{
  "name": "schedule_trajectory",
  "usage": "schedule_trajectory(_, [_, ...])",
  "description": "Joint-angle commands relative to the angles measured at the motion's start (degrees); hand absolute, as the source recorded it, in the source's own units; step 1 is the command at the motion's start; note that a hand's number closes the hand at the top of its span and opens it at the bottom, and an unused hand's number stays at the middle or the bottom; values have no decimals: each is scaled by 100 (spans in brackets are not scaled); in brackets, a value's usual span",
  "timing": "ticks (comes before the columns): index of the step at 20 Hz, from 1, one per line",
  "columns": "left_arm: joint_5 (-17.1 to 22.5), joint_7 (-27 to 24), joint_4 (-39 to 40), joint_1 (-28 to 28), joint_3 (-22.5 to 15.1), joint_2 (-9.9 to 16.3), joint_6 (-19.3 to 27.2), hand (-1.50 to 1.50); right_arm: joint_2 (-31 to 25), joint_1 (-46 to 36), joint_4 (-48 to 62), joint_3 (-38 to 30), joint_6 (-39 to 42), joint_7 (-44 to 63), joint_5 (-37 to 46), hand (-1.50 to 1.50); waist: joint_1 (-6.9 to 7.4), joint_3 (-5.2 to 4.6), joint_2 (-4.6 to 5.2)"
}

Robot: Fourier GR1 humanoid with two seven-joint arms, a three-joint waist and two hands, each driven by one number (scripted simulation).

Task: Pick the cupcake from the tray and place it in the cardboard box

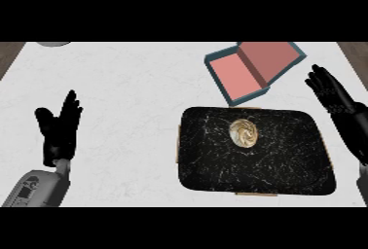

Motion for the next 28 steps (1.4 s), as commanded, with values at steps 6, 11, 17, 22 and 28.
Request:
schedule_trajectory(6, [402,-379,-1054,-335,77,-99,-665,0,-9,-1111,2409,-1545,518,308,-1682,150,397,139,99])
schedule_trajectory(11, [680,-106,-1347,5,117,-109,-906,0,-137,-1292,4054,-811,261,-1505,543,-150,366,135,90])
schedule_trajectory(17, [575,-230,-1343,225,131,-175,-925,0,-834,-2086,4578,-466,1249,-2407,1139,-150,275,125,69])
schedule_trajectory(22, [567,-110,-1580,255,77,-152,-912,0,-1728,-2613,4038,396,2416,-1615,1801,-150,303,107,36])
schedule_trajectory(28, [477,-426,-1423,456,214,-319,-901,0,-1929,-2906,3667,636,3747,-969,1743,-150,115,110,15])
